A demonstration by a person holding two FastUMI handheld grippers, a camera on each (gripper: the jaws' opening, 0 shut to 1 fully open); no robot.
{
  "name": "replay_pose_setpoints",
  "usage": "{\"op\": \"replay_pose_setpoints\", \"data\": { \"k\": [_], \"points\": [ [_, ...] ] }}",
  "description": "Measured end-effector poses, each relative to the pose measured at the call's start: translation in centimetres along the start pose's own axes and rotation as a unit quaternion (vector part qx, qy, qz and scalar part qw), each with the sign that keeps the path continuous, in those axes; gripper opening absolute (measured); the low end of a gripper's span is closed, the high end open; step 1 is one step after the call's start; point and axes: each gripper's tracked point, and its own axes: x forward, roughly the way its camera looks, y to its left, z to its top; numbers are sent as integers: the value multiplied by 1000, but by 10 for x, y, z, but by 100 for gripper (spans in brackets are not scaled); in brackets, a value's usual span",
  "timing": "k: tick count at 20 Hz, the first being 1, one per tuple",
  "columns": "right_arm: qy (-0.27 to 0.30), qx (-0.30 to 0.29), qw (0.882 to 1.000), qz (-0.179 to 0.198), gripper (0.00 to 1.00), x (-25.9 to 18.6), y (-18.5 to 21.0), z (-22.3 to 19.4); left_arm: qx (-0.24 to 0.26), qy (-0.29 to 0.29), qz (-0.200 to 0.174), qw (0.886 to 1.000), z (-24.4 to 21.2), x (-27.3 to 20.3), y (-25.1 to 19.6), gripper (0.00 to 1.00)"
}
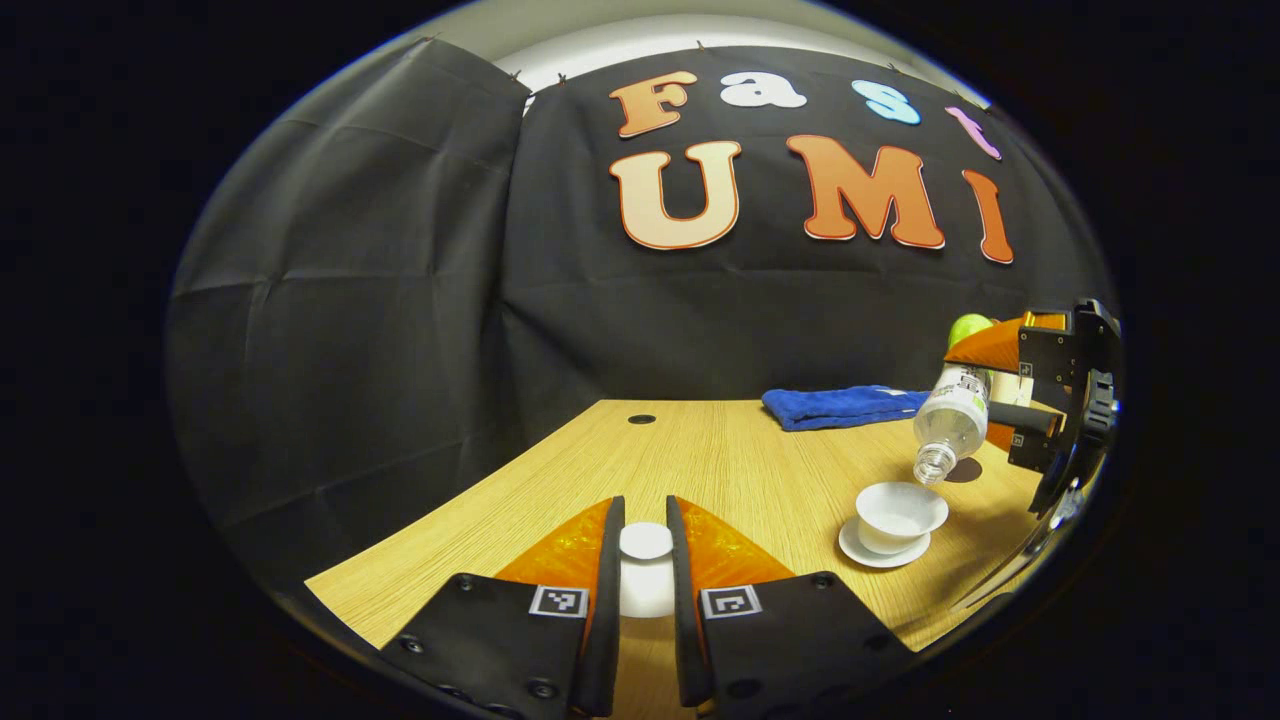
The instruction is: Open the teacup lid with one hand, grasp the water bottle and pour water into the teacup with the other hand; after pouring, place the water bottle on the coaster and then close the teacup lid.
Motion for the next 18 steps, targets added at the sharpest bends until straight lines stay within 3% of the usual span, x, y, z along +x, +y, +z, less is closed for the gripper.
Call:
{"op": "replay_pose_setpoints", "data": {
  "k": [4, 8, 11, 18],
  "points": [
    [-2, 128, 991, 38, 65, 0, 19, 3, 1, -1, 1, 1000, 2, 1, -1, 27],
    [23, 277, 960, 43, 65, 7, 20, -16, -3, -4, -7, 1000, 6, 0, -9, 27],
    [61, 384, 921, 23, 65, 5, 14, -48, -6, -11, -17, 1000, 13, 0, -19, 24],
    [114, 578, 808, 9, 65, 23, 24, -117, 3, -27, -39, 999, 28, -2, -49, 27]
  ]
}}
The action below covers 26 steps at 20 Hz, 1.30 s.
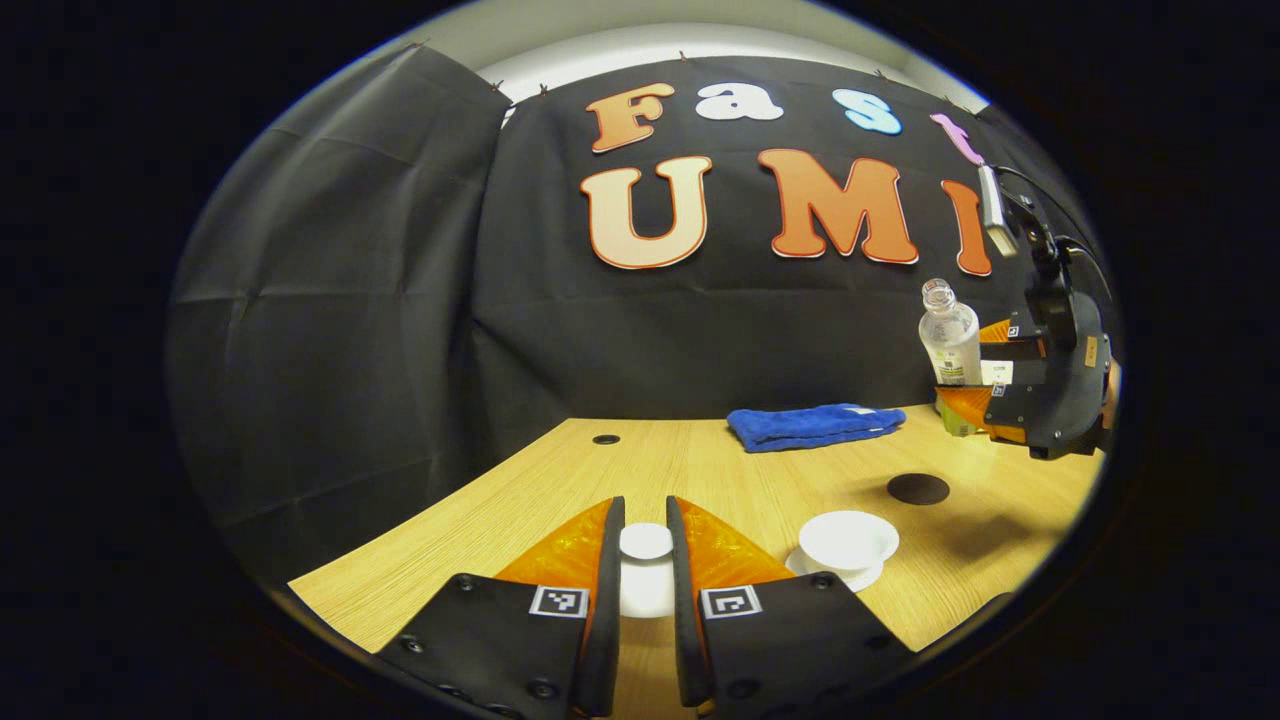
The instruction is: Open the teacup lid with one hand, grasp the water bottle and pour water into the teacup with the other hand; after pouring, place the water bottle on the coaster and then close the teacup lid.
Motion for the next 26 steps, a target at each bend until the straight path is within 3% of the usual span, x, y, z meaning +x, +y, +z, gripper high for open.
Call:
{"op": "replay_pose_setpoints", "data": {
  "k": [5, 10, 13, 21, 26],
  "points": [
    [28, 140, 990, 21, 65, 28, -13, -32, -1, -6, -19, 1000, 8, 2, -26, 27],
    [43, 221, 973, 48, 65, 47, -8, -54, -10, -3, -44, 999, 8, 8, -55, 24],
    [54, 269, 959, 72, 65, 57, -1, -66, -11, 0, -52, 999, 7, 8, -64, 27],
    [89, 332, 933, 108, 65, 76, 26, -92, -10, 11, -57, 998, 1, 16, -77, 27],
    [83, 317, 938, 112, 65, 81, 27, -89, -11, 19, -73, 997, -1, 22, -95, 27]
  ]
}}
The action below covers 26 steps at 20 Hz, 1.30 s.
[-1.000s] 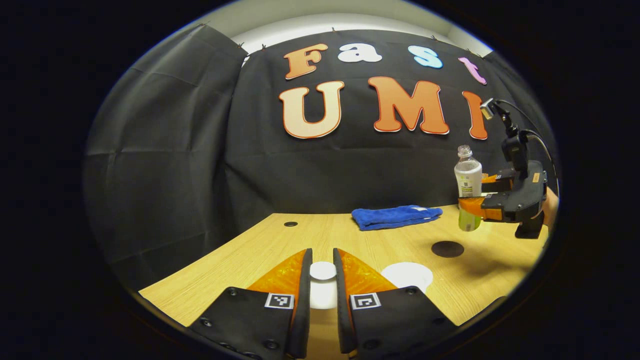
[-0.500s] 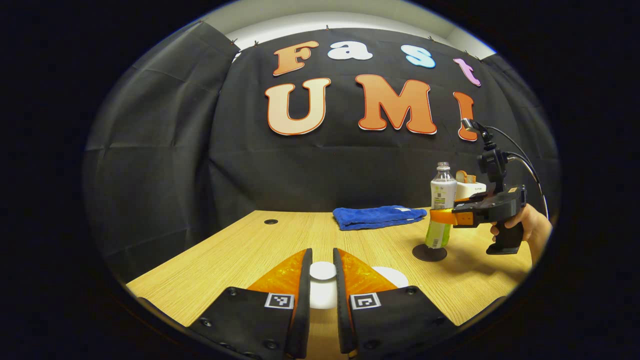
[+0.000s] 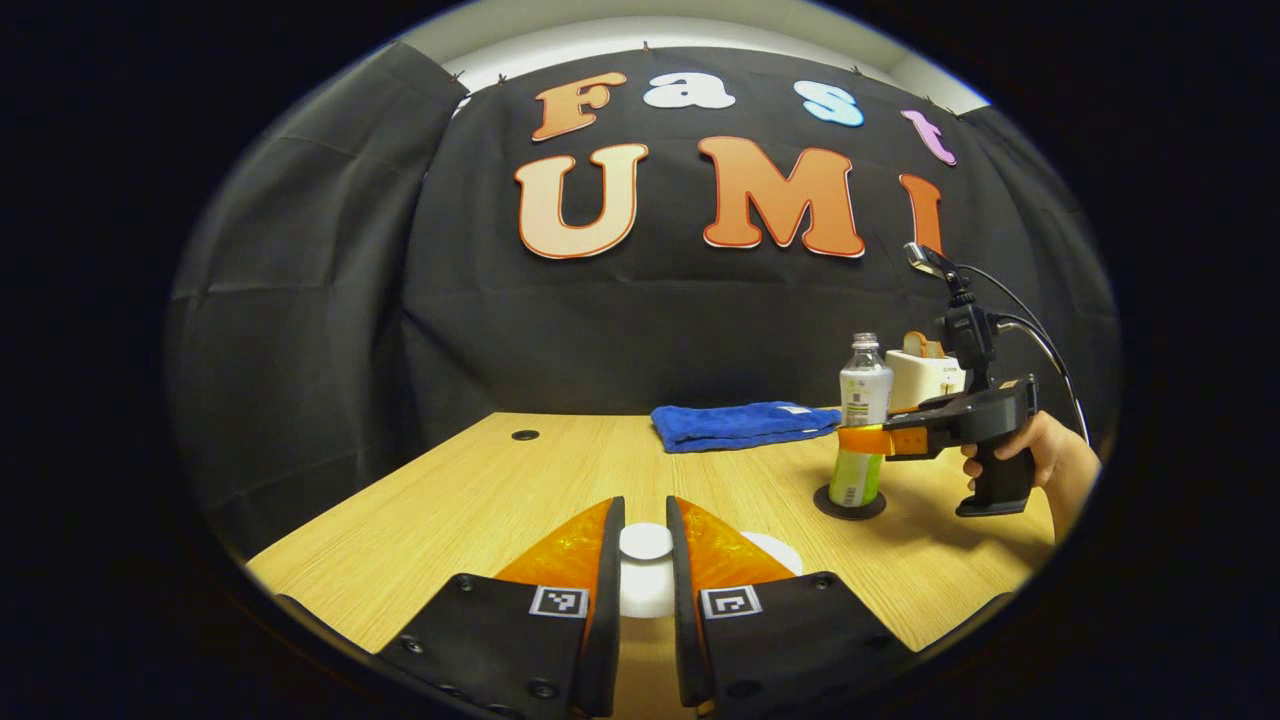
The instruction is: Open the teacup lid with one hand, grasp the water bottle and pour water into the teacup with the other hand; after pouring, place the water bottle on the coaster and then close the teacup lid.
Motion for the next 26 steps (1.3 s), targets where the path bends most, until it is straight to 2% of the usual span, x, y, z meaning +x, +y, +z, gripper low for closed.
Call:
{"op": "replay_pose_setpoints", "data": {
  "k": [3, 4, 6, 8, 11, 12, 13, 19, 24, 26],
  "points": [
    [4, -12, 1000, 1, 69, -2, 4, -3, -4, 0, -18, 1000, -1, 8, -17, 27],
    [3, -15, 1000, 4, 73, -4, 5, -4, -7, 0, -26, 1000, -3, 12, -23, 30],
    [-3, -18, 1000, 6, 78, -8, 6, -2, -13, 0, -42, 999, -4, 18, -35, 27],
    [-7, -18, 1000, 9, 88, -12, 8, -2, -14, 1, -49, 999, -6, 25, -42, 27],
    [-11, -20, 1000, 12, 94, -23, 10, -4, -10, 7, -57, 998, -12, 33, -49, 27],
    [-13, -19, 1000, 14, 95, -27, 10, -6, -10, 13, -61, 998, -17, 35, -53, 24],
    [-13, -17, 1000, 16, 96, -31, 11, -7, -9, 18, -64, 998, -22, 37, -56, 27],
    [-24, -14, 999, 16, 97, -59, 7, -8, 19, 49, -67, 996, -45, 43, -61, 27],
    [-40, -19, 999, 14, 97, -77, 3, -2, 20, 54, -73, 996, -48, 41, -65, 27],
    [-36, -22, 999, 10, 97, -83, 2, -5, 35, 51, -75, 995, -46, 40, -65, 33]
  ]
}}
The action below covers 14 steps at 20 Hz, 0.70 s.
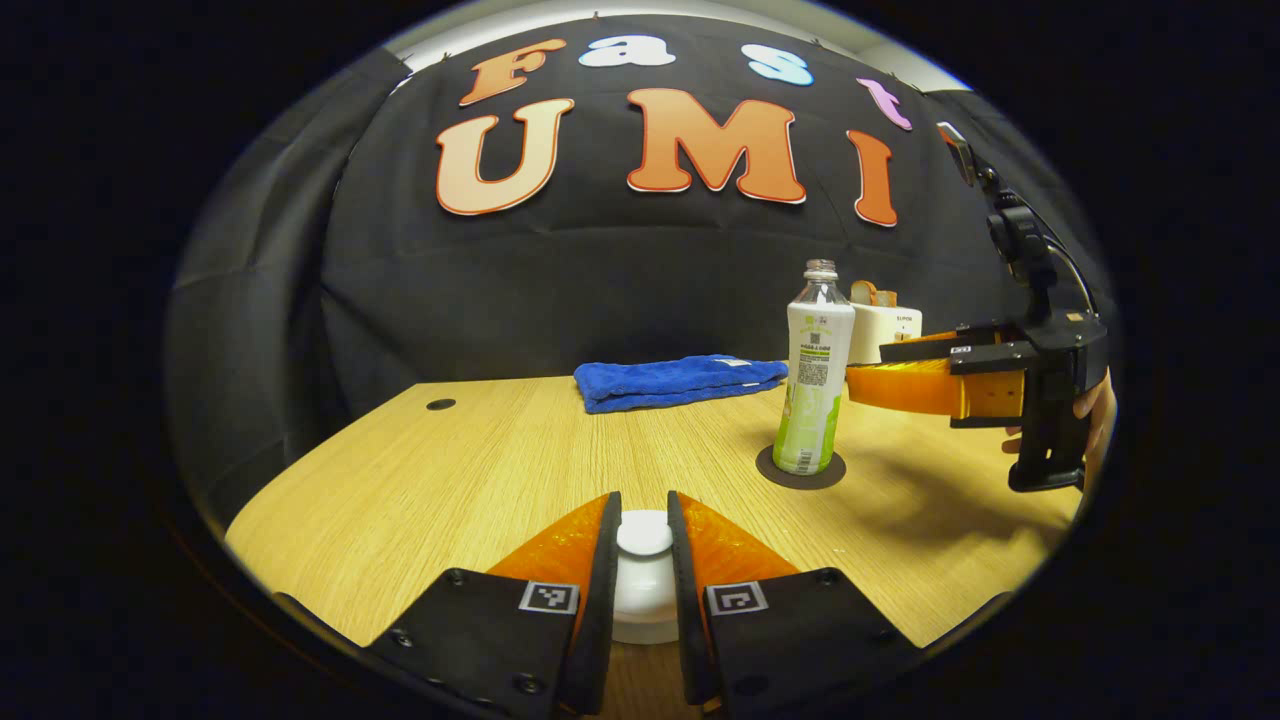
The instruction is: Open the teacup lid with one hand, grasp the water bottle and pour water into the teacup with the other hand; after pouring, place the water bottle on the coaster and then close the teacup lid.
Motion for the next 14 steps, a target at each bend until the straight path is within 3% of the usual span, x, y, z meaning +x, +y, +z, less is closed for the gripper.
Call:
{"op": "replay_pose_setpoints", "data": {
  "k": [3, 5, 6, 7, 8, 14],
  "points": [
    [-7, -17, 1000, -9, 96, -12, -3, 1, 2, -7, -4, 1000, 5, -4, 2, 36],
    [-19, -17, 1000, -16, 97, -21, -4, 5, 4, -20, 7, 1000, 16, -10, 9, 51],
    [-27, -15, 999, -19, 97, -27, -7, 9, 5, -31, 15, 999, 23, -11, 11, 66],
    [-39, -13, 999, -26, 97, -32, -9, 15, 4, -43, 20, 999, 34, -13, 11, 70],
    [-53, -13, 998, -34, 97, -37, -13, 21, 2, -58, 29, 998, 46, -17, 14, 82],
    [-110, -28, 989, -94, 97, -72, -32, 47, -5, -142, 39, 989, 119, -36, 11, 82]
  ]
}}
